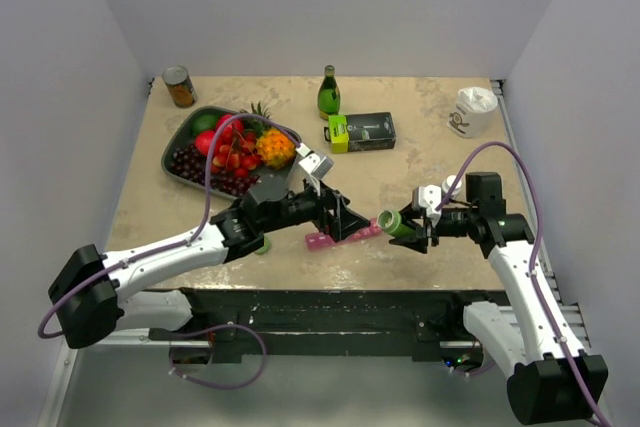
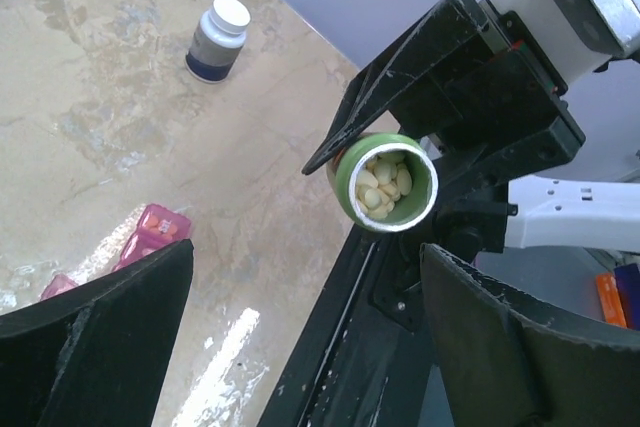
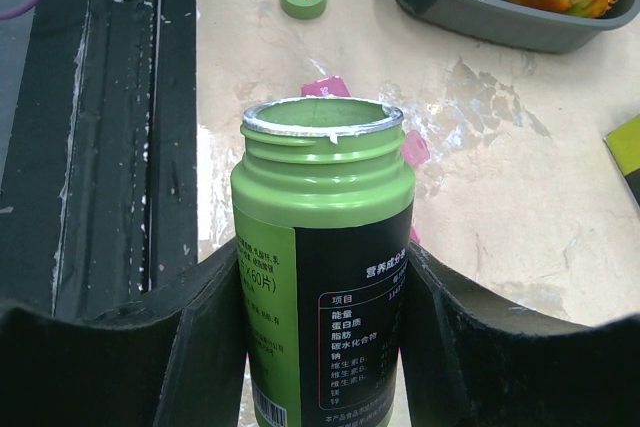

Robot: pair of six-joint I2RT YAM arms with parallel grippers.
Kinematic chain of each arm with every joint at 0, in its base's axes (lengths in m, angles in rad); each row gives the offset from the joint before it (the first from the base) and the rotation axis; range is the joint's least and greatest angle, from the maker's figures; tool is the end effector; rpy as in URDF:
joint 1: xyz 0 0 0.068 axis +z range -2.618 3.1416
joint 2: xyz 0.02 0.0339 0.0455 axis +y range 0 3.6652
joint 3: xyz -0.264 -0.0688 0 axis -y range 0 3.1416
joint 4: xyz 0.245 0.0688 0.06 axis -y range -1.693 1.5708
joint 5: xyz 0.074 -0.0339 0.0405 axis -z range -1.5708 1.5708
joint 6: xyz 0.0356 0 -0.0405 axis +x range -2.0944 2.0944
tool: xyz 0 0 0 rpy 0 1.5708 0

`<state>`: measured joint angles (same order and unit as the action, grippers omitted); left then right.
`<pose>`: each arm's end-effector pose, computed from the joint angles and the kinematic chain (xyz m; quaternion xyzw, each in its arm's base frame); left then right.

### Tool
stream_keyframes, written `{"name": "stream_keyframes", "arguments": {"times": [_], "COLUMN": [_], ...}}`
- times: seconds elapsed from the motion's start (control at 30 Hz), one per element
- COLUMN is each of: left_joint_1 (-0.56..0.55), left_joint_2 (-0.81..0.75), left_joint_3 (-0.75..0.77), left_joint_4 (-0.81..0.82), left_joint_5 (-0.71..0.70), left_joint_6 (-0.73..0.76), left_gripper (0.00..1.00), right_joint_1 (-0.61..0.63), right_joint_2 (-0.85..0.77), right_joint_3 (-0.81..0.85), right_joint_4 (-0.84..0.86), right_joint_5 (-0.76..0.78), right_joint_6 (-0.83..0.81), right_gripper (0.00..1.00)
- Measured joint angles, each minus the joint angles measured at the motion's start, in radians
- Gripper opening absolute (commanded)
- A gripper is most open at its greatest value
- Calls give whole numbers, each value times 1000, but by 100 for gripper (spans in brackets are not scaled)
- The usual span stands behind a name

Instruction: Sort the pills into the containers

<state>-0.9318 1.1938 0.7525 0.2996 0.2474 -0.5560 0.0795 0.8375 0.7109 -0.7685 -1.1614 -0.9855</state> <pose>0.1584 -0.2279 0.2932 0.2195 0.7213 -0.5089 0.4154 0.1460 0.0444 0.2694 -0.5571 0.5873 0.3441 0.4757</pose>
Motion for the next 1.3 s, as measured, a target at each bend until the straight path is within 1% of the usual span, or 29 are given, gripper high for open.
{"name": "stream_keyframes", "arguments": {"times": [0.3,0.53,0.7,0.77,0.87,0.97,1.07,1.1,1.17,1.2,1.27,1.3], "left_joint_1": [-71,-103,-124,-130,-137,-145,-146,-147,-147,-147,-149,-148], "left_joint_2": [135,202,231,248,272,296,311,314,316,316,316,316], "left_joint_3": [50,108,157,183,213,240,251,251,251,252,252,251], "left_joint_4": [84,102,91,70,32,-12,-40,-50,-58,-58,-60,-62], "left_joint_5": [-62,-74,-88,-99,-108,-109,-99,-95,-87,-83,-78,-76], "left_joint_6": [-118,-179,-193,-193,-193,-186,-183,-183,-184,-183,-182,-182], "left_gripper": [99,98,92,91,86,78,68,62,57,52,50,47], "right_joint_1": [0,0,0,0,0,0,0,0,0,0,1,2], "right_joint_2": [5,6,6,6,6,6,6,6,6,6,6,6], "right_joint_3": [-11,-16,-16,-16,-16,-16,-16,-16,-18,-20,-24,-25], "right_joint_4": [15,29,35,39,48,56,63,67,69,72,74,77], "right_joint_5": [0,0,0,0,1,1,1,2,10,13,17,16], "right_joint_6": [8,23,29,34,43,53,63,66,71,73,80,84], "right_gripper": [0,0,0,0,0,0,0,0,0,0,0,0]}}
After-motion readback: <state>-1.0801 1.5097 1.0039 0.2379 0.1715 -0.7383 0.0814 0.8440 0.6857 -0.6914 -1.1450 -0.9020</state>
